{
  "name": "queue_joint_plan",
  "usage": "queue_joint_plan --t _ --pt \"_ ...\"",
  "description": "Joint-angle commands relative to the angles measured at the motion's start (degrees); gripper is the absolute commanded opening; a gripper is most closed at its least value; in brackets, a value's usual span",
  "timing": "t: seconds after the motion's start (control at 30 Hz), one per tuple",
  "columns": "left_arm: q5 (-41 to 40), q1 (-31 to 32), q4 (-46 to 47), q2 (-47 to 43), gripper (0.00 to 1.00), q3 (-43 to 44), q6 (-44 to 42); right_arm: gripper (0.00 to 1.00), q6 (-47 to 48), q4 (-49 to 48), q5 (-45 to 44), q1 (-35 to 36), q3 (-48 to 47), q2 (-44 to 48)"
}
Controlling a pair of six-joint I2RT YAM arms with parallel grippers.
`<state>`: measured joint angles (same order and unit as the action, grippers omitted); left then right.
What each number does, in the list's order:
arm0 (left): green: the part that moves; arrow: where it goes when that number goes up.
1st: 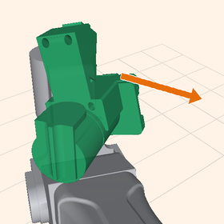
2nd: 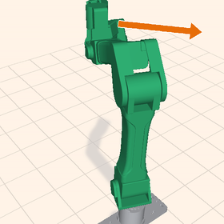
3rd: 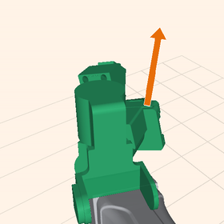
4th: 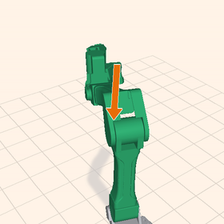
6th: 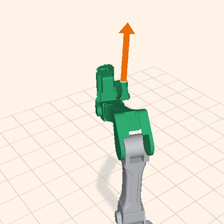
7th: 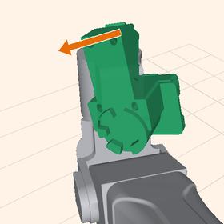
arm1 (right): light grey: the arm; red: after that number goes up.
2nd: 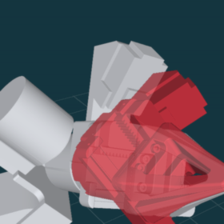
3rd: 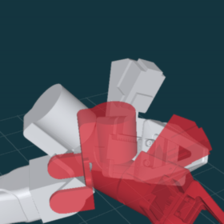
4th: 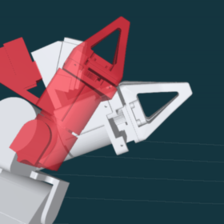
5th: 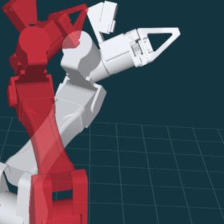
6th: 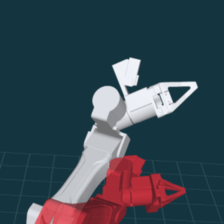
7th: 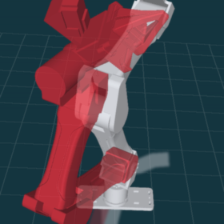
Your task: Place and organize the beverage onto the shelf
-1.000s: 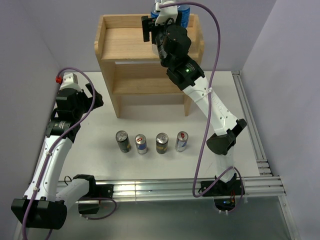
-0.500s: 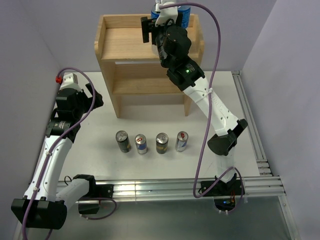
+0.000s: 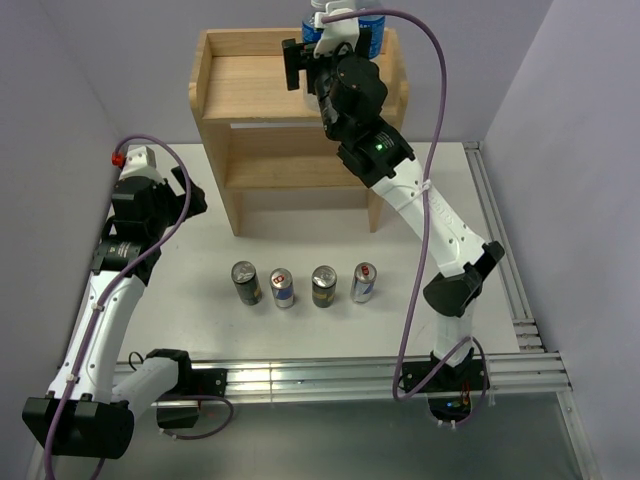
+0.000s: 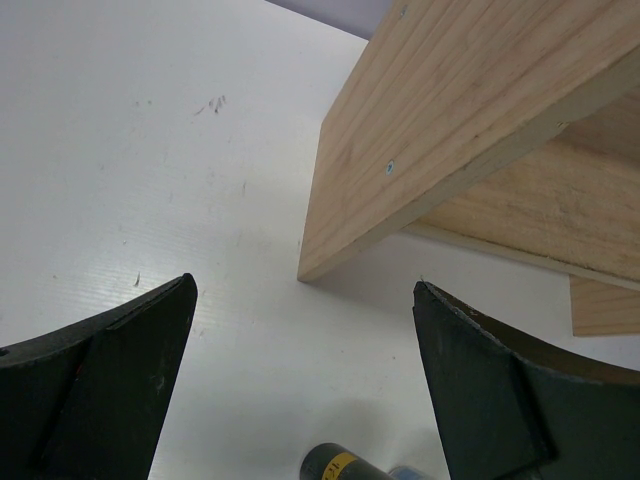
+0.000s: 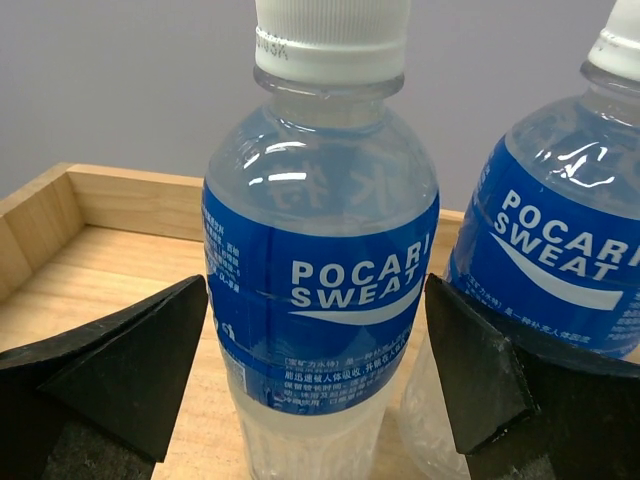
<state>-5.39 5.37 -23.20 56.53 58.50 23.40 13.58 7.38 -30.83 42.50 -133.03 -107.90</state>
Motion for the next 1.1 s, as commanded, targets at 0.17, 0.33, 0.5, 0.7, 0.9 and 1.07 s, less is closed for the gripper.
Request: queue_joint_plan --t 0.17,0.33,0.5,0.7,0.9,1.07 --pt "0.55 -0.27 1.40 -0.28 0.96 0.65 -0.72 0.96 1.36 -3.42 -2.66 0.39 1.55 4.45" --pt "0.55 -0.27 1.40 -0.28 0.96 0.65 -0.81 0.97 1.71 -3.68 -3.36 0.92 2.51 5.06" --pt "0.55 -0.27 1.40 -0.28 0.96 0.56 -0.90 0.97 2.24 -4.47 -4.06 1.36 4.09 6.29" --pt "0.82 -0.27 1.40 0.07 0.96 0.56 -0.90 0.97 2.41 -5.44 -4.41 1.80 6.47 7.88" --pt "0.64 -0.27 1.32 0.24 0.96 0.65 -0.81 0.97 2.32 -6.41 -4.85 2.41 9.10 9.63" --pt "0.55 -0.27 1.23 0.42 0.96 0.65 -0.90 0.97 2.67 -7.20 -5.47 3.20 12.18 11.74"
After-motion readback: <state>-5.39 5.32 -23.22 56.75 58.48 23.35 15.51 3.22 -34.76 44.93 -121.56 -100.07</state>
